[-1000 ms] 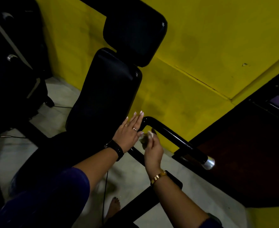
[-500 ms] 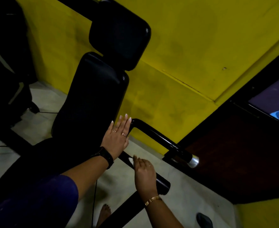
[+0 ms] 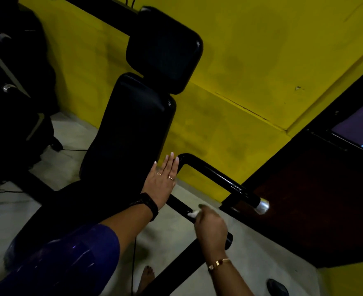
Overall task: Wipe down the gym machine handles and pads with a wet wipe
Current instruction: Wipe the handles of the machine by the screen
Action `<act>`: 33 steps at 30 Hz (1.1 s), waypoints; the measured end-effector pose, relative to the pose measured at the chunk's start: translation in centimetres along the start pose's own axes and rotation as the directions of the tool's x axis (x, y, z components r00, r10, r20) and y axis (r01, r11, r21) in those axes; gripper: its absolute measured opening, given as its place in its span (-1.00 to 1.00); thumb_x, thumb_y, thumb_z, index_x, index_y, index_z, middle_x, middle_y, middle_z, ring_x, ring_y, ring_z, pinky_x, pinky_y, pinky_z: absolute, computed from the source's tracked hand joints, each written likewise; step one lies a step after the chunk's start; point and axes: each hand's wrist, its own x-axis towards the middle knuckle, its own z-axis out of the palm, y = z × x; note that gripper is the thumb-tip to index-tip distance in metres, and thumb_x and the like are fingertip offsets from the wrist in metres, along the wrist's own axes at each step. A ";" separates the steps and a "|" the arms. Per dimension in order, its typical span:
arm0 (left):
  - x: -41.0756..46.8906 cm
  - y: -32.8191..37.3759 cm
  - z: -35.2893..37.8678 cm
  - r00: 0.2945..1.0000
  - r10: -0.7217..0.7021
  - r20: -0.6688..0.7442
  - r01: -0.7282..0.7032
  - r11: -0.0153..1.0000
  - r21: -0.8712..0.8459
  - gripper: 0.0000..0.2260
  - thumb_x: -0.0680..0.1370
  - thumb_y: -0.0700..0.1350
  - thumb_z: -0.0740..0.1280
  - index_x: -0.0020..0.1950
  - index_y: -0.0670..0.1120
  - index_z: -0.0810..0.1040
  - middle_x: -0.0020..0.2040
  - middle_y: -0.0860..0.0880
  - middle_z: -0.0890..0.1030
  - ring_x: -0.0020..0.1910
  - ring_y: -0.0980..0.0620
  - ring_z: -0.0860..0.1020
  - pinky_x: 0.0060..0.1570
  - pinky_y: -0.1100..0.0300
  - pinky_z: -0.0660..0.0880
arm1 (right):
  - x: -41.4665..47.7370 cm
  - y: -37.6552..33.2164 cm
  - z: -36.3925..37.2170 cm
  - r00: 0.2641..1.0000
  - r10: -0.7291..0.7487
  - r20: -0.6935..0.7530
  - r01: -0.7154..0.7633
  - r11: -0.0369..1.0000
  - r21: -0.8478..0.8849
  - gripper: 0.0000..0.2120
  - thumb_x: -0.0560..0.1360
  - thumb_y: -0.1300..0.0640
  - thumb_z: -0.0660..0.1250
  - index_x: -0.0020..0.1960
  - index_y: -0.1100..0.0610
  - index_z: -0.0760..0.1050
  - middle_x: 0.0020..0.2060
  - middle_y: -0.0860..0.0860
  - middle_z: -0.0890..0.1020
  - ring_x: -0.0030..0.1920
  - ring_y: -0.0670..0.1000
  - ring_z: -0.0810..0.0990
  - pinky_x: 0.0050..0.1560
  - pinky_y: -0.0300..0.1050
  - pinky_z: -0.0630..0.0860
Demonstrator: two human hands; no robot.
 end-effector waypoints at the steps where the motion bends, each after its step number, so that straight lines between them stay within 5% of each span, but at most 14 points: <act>1: -0.1 0.0 0.0 1.000 0.005 -0.005 -0.005 1.000 0.001 0.14 0.41 0.13 0.49 0.53 -0.29 -0.33 0.52 -0.19 0.06 0.47 -0.11 0.34 0.36 -0.05 0.35 | 1.0 -0.3 -0.7 0.997 0.080 0.020 -0.081 0.995 0.060 -0.73 0.50 0.22 0.18 0.01 0.10 0.65 -0.21 0.01 0.71 -0.21 0.05 0.67 -0.28 -0.16 0.56; 3: -0.3 -0.2 0.1 1.000 0.009 0.013 -0.009 1.000 0.010 0.14 0.42 0.13 0.49 0.52 -0.29 -0.34 0.52 -0.19 0.02 0.47 -0.11 0.33 0.39 -0.03 0.31 | 1.9 -0.2 -1.0 0.982 0.188 -0.005 -0.185 0.969 0.164 -0.74 0.56 0.21 0.19 0.11 0.07 0.62 -0.08 -0.01 0.71 -0.17 0.02 0.64 -0.32 -0.18 0.51; 6: -0.4 -0.2 0.3 1.000 0.011 0.018 -0.011 1.000 0.015 0.13 0.44 0.14 0.47 0.52 -0.29 -0.35 0.53 -0.19 -0.01 0.48 -0.10 0.30 0.42 0.00 0.21 | 1.5 -0.2 0.2 0.990 0.127 -0.066 -0.114 0.977 0.180 -0.64 0.52 0.36 0.20 0.24 0.13 0.55 -0.01 0.03 0.68 -0.22 0.04 0.61 -0.37 -0.21 0.44; 9: -0.1 -0.2 0.3 1.000 0.009 0.004 -0.009 1.000 -0.003 0.14 0.41 0.11 0.50 0.54 -0.27 -0.33 0.52 -0.20 0.06 0.47 -0.10 0.34 0.41 -0.01 0.24 | -0.7 -0.4 3.2 1.000 0.003 0.016 -0.004 0.999 0.037 -0.51 0.33 0.49 0.19 0.21 0.26 0.55 -0.02 0.15 0.67 -0.05 0.17 0.66 -0.03 -0.01 0.61; 13: -0.5 -0.1 -0.1 0.999 0.002 0.049 -0.001 1.000 -0.031 0.14 0.41 0.10 0.50 0.53 -0.26 -0.34 0.52 -0.18 0.08 0.47 -0.08 0.34 0.41 0.01 0.27 | -2.6 -0.7 5.0 0.999 -0.036 -0.018 0.034 0.994 -0.104 -0.42 0.29 0.44 -0.01 0.22 0.35 0.54 0.09 0.26 0.63 0.10 0.22 0.63 0.20 0.18 0.49; 18: -1.0 -0.4 0.0 0.998 0.042 0.037 -0.039 0.997 -0.062 0.10 0.40 0.02 0.52 0.56 -0.26 -0.26 0.50 -0.20 0.19 0.41 -0.12 0.42 0.38 0.01 0.28 | -1.5 -2.3 4.7 0.995 -0.073 0.063 0.070 0.996 0.056 -0.46 0.33 0.53 0.30 0.29 0.28 0.51 0.19 0.22 0.59 0.24 0.18 0.56 0.31 0.07 0.37; 24: -1.3 -0.6 -0.2 0.991 0.065 0.119 -0.061 0.997 -0.037 0.01 0.47 0.02 0.42 0.55 -0.27 -0.29 0.54 -0.21 0.16 0.43 -0.12 0.39 0.39 0.01 0.30 | -1.1 -2.1 3.0 0.984 -0.161 0.080 0.169 0.980 -0.104 -0.42 0.08 0.38 0.58 0.08 0.13 0.63 -0.02 0.07 0.68 0.00 0.07 0.68 -0.04 -0.03 0.60; 27: -1.8 -0.7 -0.6 0.984 0.073 0.160 -0.068 0.997 -0.035 0.00 0.50 0.01 0.41 0.55 -0.27 -0.31 0.54 -0.23 0.10 0.46 -0.13 0.35 0.39 0.00 0.31 | 0.4 -2.5 1.4 0.982 -0.070 0.174 0.070 0.998 0.006 -0.84 0.46 0.27 0.34 -0.06 0.05 0.61 -0.13 -0.01 0.67 -0.07 0.02 0.64 -0.16 -0.14 0.53; 30: -2.0 -0.6 -0.8 0.986 0.055 0.160 -0.050 0.998 -0.033 0.01 0.48 -0.03 0.44 0.55 -0.27 -0.29 0.58 -0.24 0.01 0.46 -0.13 0.34 0.38 -0.01 0.32 | 2.4 -3.2 -0.3 0.973 0.071 0.219 -0.148 0.922 0.359 -0.78 0.51 0.28 0.27 -0.01 0.10 0.66 -0.08 -0.04 0.70 -0.03 -0.04 0.65 -0.12 -0.27 0.51; 33: -1.7 -0.4 -1.1 0.983 0.059 0.176 -0.049 0.997 -0.062 0.04 0.43 -0.10 0.49 0.56 -0.25 -0.26 0.57 -0.22 -0.12 0.49 -0.13 0.30 0.41 -0.03 0.25 | 4.0 -4.8 -3.4 0.988 0.012 0.152 -0.091 0.846 0.525 -0.71 0.55 0.33 0.21 0.17 0.16 0.60 0.07 0.00 0.65 0.06 -0.03 0.60 -0.02 -0.32 0.44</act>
